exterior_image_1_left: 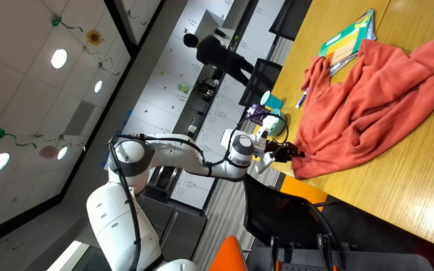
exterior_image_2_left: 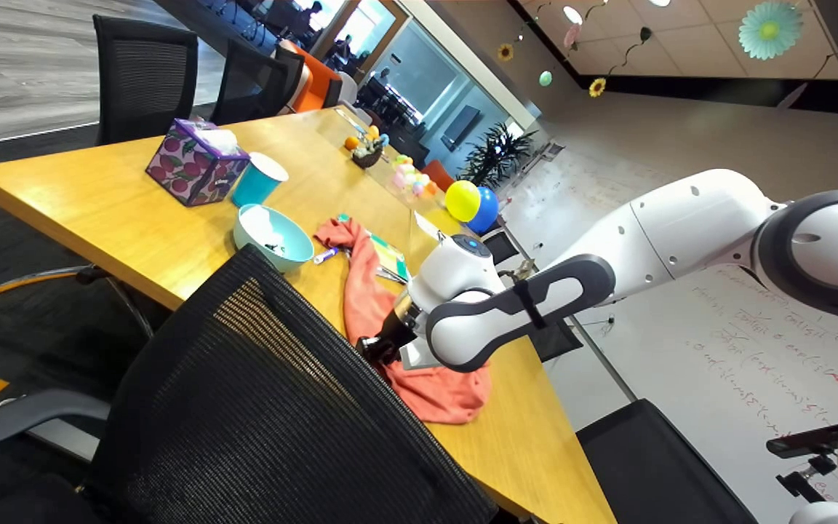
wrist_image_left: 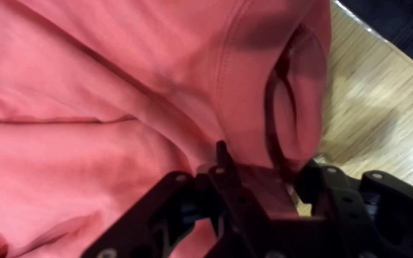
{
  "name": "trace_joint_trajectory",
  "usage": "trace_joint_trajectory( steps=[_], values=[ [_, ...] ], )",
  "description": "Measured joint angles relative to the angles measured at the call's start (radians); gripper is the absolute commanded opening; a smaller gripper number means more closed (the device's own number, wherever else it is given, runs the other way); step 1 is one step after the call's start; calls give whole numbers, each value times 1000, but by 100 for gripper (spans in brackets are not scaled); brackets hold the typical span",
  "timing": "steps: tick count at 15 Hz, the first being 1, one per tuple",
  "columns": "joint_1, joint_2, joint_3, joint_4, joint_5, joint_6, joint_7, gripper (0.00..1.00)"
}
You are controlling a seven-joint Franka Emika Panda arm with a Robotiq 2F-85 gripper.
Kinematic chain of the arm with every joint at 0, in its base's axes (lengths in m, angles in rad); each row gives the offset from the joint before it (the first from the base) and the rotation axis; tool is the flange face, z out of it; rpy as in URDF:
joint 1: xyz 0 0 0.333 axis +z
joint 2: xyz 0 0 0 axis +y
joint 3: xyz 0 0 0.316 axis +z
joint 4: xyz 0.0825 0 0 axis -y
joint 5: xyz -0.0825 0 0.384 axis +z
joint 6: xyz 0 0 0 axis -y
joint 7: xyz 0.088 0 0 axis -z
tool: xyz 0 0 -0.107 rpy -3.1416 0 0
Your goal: Hang the shirt on the back of the chair
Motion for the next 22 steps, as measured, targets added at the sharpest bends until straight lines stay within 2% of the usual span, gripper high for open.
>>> trace_joint_trajectory(
  steps=[2, 7, 11, 14, 16, 19, 22],
  values=[
    [3, -1, 0, 1, 6, 0, 0, 1],
    [0, -39, 8, -16, 42, -9, -6, 4],
    [-4, -191, 38, -88, 48, -76, -40, 4],
    [-24, -349, 88, -145, 48, -199, -99, 4],
    [-58, -456, 147, -168, 66, -314, -159, 4],
    [-100, -595, 232, -172, 120, -485, -244, 4],
    [-109, -707, 297, -162, 128, -596, -262, 4]
  ],
)
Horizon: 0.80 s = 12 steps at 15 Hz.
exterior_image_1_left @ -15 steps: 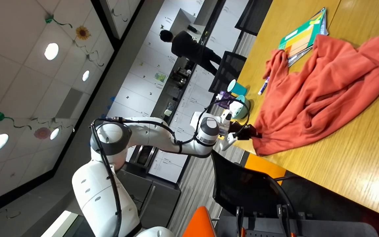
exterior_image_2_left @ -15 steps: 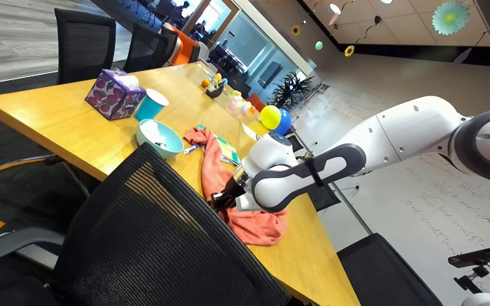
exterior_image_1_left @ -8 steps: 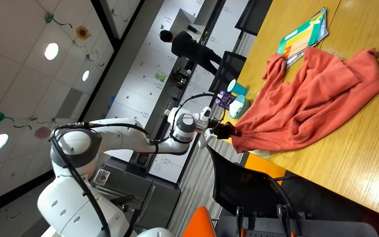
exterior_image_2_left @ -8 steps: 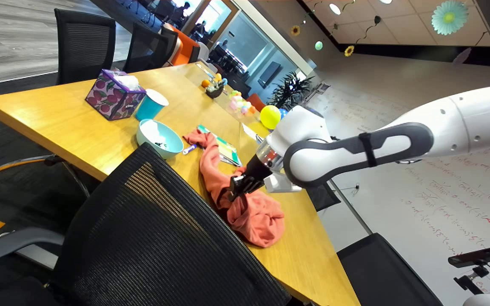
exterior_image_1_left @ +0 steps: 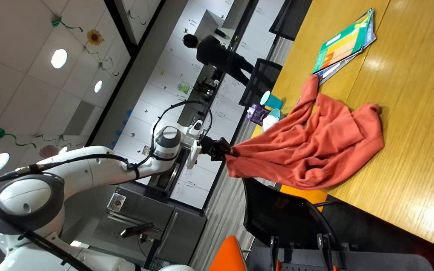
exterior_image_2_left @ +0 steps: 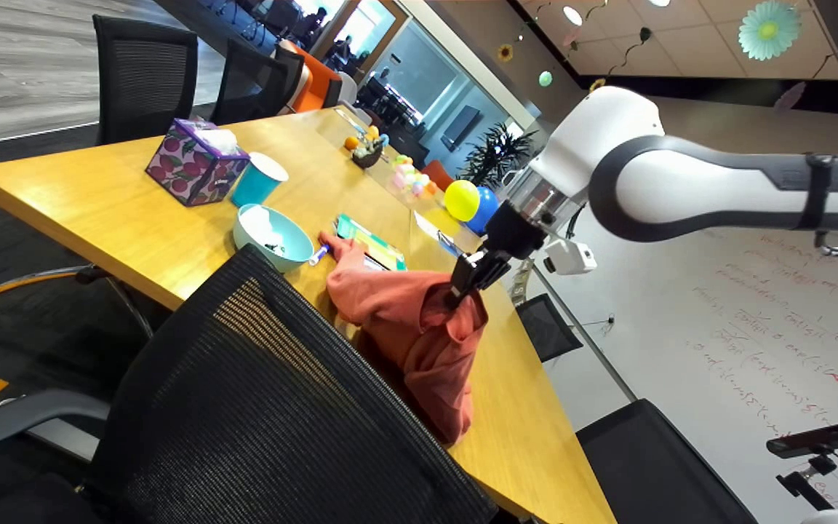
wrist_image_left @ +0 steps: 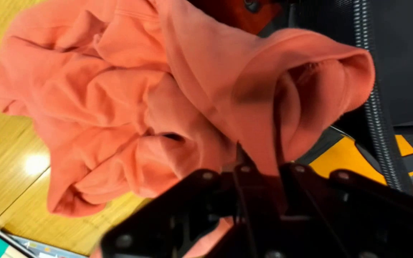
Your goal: Hang the shirt on the back of the chair
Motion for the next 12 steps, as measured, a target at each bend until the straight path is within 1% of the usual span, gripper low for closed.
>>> trace_joint_trajectory(
  steps=[5, 8, 12],
  values=[
    [5, -103, 109, 53, 2, -93, 0, 4],
    [20, -127, 172, 104, 2, -127, 0, 4],
    [63, -128, 250, 185, 2, -180, 0, 4]
  ],
)
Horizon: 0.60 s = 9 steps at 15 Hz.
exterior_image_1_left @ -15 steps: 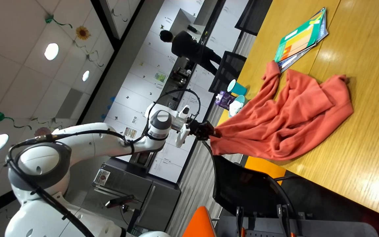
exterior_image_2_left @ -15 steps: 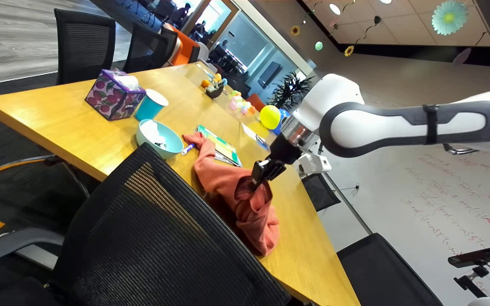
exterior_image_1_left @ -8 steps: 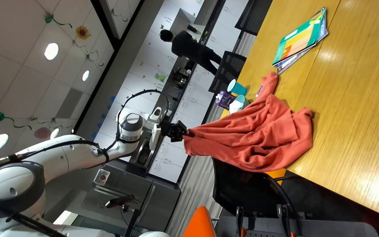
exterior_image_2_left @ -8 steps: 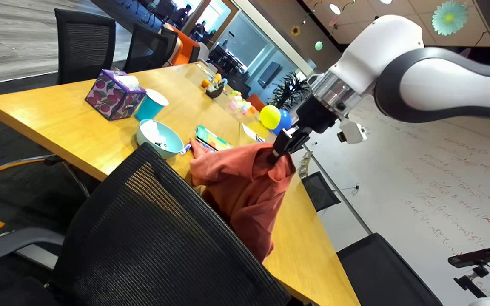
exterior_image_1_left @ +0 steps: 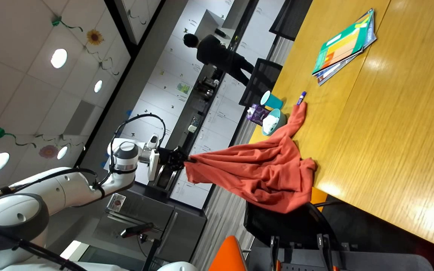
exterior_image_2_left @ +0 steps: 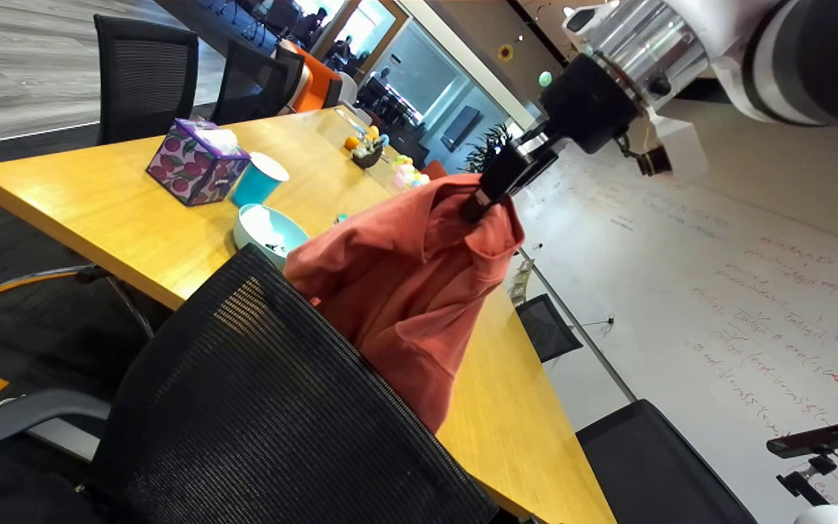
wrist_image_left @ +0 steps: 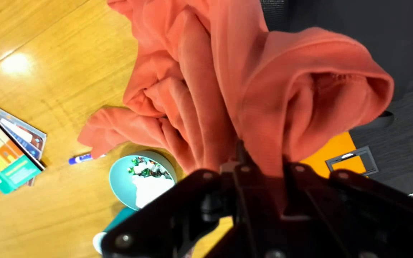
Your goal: Hang the shirt on the back of the chair
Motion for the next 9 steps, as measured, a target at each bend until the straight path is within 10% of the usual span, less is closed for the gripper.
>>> trace_joint_trajectory(
  steps=[9],
  values=[
    [101, 59, 108, 81, 70, -241, -107, 4]
  ],
)
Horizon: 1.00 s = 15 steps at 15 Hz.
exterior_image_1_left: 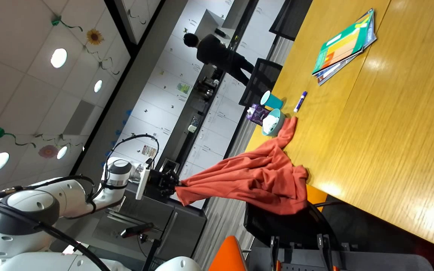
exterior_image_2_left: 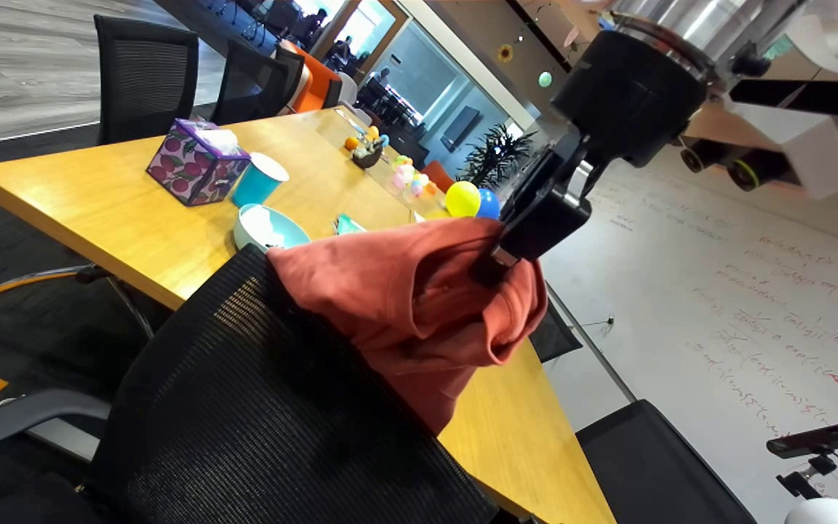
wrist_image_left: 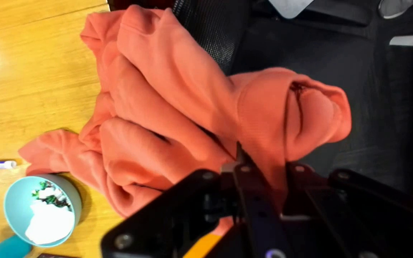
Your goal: Hang the shirt on the back of the chair
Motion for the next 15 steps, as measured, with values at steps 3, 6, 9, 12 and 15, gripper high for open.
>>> trace_joint_trajectory(
  steps=[3, 6, 9, 12, 15],
  values=[
    [24, 24, 24, 25, 0, -11, -31, 4],
    [42, 39, 37, 36, 5, -7, -56, 39],
    [48, 56, 37, 37, 30, 1, -91, 55],
    [55, 68, 39, 48, 60, 2, -113, 77],
    [59, 70, 39, 55, 76, 2, -125, 98]
  ],
)
